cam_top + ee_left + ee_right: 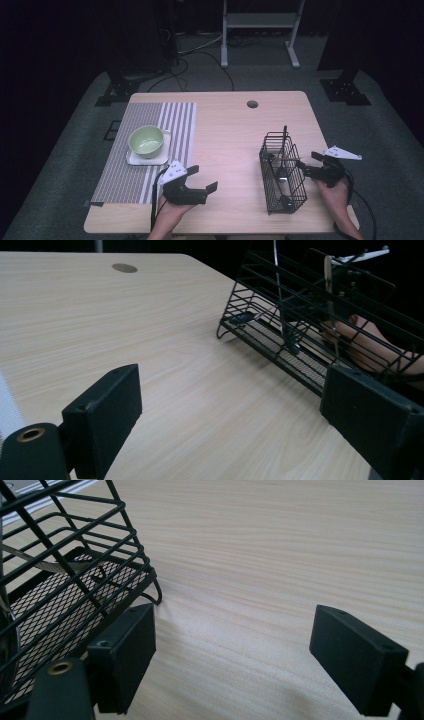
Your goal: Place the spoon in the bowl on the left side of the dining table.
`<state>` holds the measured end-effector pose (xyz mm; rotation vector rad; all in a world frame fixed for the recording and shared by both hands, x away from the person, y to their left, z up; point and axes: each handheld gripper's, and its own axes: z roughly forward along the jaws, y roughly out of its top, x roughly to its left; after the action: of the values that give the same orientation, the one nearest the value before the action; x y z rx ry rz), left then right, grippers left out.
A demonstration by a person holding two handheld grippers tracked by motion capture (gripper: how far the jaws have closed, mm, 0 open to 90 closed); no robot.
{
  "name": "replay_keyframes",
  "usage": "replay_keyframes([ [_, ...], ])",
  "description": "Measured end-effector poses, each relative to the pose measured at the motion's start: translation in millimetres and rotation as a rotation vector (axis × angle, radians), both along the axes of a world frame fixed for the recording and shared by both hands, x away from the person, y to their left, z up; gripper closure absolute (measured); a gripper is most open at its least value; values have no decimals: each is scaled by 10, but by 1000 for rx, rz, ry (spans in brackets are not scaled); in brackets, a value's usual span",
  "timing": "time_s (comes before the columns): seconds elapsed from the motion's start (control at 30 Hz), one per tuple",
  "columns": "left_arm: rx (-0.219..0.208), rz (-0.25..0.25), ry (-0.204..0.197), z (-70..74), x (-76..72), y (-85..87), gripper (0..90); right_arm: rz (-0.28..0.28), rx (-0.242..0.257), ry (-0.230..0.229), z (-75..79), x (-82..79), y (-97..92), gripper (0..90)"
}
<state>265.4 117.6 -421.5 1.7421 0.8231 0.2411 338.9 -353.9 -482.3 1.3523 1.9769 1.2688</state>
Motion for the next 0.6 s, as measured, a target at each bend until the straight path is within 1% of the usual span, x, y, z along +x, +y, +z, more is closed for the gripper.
replay_keyframes([
  [0.1, 8, -19, -3, 22, -12, -49, 90, -3, -1, 1, 0, 1, 1, 175],
  [0.2, 7, -27, 3, 26, -3, -71, 90, -2, -4, 1, 1, 0, 4, 175],
  [0.27, 8, -24, 9, 31, 8, -102, 90, 0, -3, 0, 1, -1, 3, 175],
  [0.3, 6, -31, 10, 36, 21, -141, 90, 0, 0, -1, 0, -1, -1, 175],
  [0.33, 6, -31, 10, 36, 21, -141, 90, 0, 0, -1, 0, -1, -1, 175],
  [0.4, 1, -43, 11, 46, 30, -196, 90, 2, 3, 0, 0, -2, -4, 175],
  [0.43, 0, -59, 9, 61, 40, -261, 90, 3, 4, 0, 0, -1, -5, 175],
  [0.47, 0, -59, 9, 61, 40, -261, 90, 3, 4, 0, 0, -1, -5, 175],
  [0.5, 2, -73, 2, 84, 50, -332, 90, 4, 5, 0, 0, -1, -6, 175],
  [0.53, 2, -73, 2, 84, 50, -332, 90, 4, 5, 0, 0, -1, -6, 175],
  [0.6, 5, -88, -6, 111, 62, -393, 90, 4, 5, 0, 1, -3, -4, 175],
])
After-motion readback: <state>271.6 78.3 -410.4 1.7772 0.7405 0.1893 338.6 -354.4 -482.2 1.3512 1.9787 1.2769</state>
